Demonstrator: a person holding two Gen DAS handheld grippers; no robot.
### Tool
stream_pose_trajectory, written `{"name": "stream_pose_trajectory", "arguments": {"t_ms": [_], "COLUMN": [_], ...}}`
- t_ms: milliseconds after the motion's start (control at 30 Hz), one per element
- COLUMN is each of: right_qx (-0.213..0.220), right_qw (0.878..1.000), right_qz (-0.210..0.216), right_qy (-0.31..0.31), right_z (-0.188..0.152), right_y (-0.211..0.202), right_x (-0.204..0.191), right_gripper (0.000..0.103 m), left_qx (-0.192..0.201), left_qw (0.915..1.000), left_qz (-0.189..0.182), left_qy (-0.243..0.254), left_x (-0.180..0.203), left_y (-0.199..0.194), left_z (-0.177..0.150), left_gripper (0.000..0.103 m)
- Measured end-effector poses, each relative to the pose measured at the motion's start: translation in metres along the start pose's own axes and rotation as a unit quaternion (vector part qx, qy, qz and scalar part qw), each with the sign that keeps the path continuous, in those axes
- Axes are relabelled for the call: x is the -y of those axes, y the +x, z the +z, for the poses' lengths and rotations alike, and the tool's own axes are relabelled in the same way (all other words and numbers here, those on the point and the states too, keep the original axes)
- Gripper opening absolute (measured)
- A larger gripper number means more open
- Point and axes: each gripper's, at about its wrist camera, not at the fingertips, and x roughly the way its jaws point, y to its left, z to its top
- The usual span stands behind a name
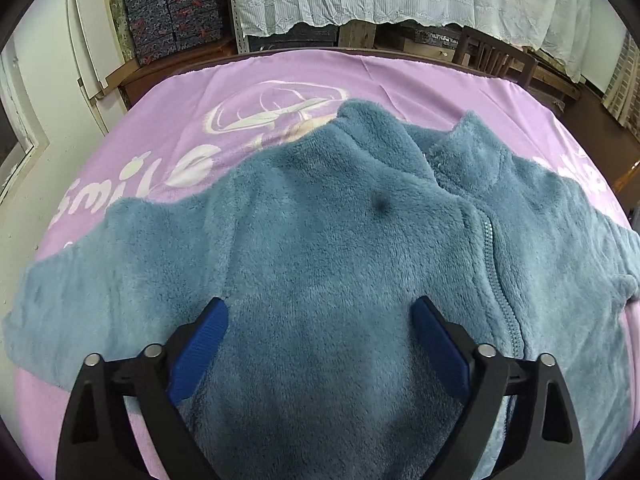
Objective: Fold large clothes
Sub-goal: 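Move the right gripper to the sleeve cuff nearest it, then grasp the sleeve cuff with the right gripper and fold it over the jacket body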
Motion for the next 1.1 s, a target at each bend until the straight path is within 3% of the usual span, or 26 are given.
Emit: {"name": "stream_pose_trajectory", "arguments": {"t_ms": [100,267,500,633,700,800,867,967,1067,1100], "right_qx": [0.028,0.003,-0.004,-0.015,-0.007,0.007,0.009,0.005,0.012,0.019], "right_qw": [0.999,0.995,0.994,0.988,0.985,0.985,0.983,0.976,0.98,0.982], "right_qz": [-0.011,-0.014,-0.023,-0.025,-0.038,-0.068,-0.066,-0.022,-0.023,-0.023], "right_qy": [0.045,0.102,0.11,0.153,0.166,0.157,0.17,0.216,0.199,0.185], "right_z": [-0.005,-0.02,-0.014,0.004,0.009,0.008,0.011,0.013,0.016,0.017], "right_y": [-0.03,-0.039,-0.023,-0.004,0.003,0.009,0.008,0.01,0.007,0.006], "right_x": [0.041,0.088,0.088,0.088,0.088,0.087,0.097,0.12,0.115,0.11], "right_gripper": [0.087,0.079,0.076,0.076,0.066,0.036,0.009,0.007,0.007,0.007], "left_qx": [-0.004,-0.002,0.001,0.001,-0.003,0.009,0.036,0.063,0.04,0.023], "left_qw": [1.0,1.0,0.9999,0.9999,0.9999,0.9999,0.9989,0.9957,0.9946,0.994], "left_qz": [0.006,0.005,0.013,0.011,0.003,-0.006,0.021,0.045,0.049,0.046], "left_qy": [0.006,0.004,0.005,0.008,0.013,-0.004,-0.02,-0.051,-0.083,-0.097], "left_x": [0.003,0.003,0.006,0.006,0.005,-0.005,-0.016,-0.043,-0.061,-0.068], "left_y": [0.002,0.003,0.002,0.002,0.001,-0.008,-0.018,-0.032,-0.025,-0.018], "left_z": [-0.001,-0.002,-0.003,-0.003,-0.002,0.001,0.005,0.013,0.014,0.014], "left_gripper": [0.1,0.1,0.1,0.1,0.1,0.1,0.1,0.099,0.098,0.093]}}
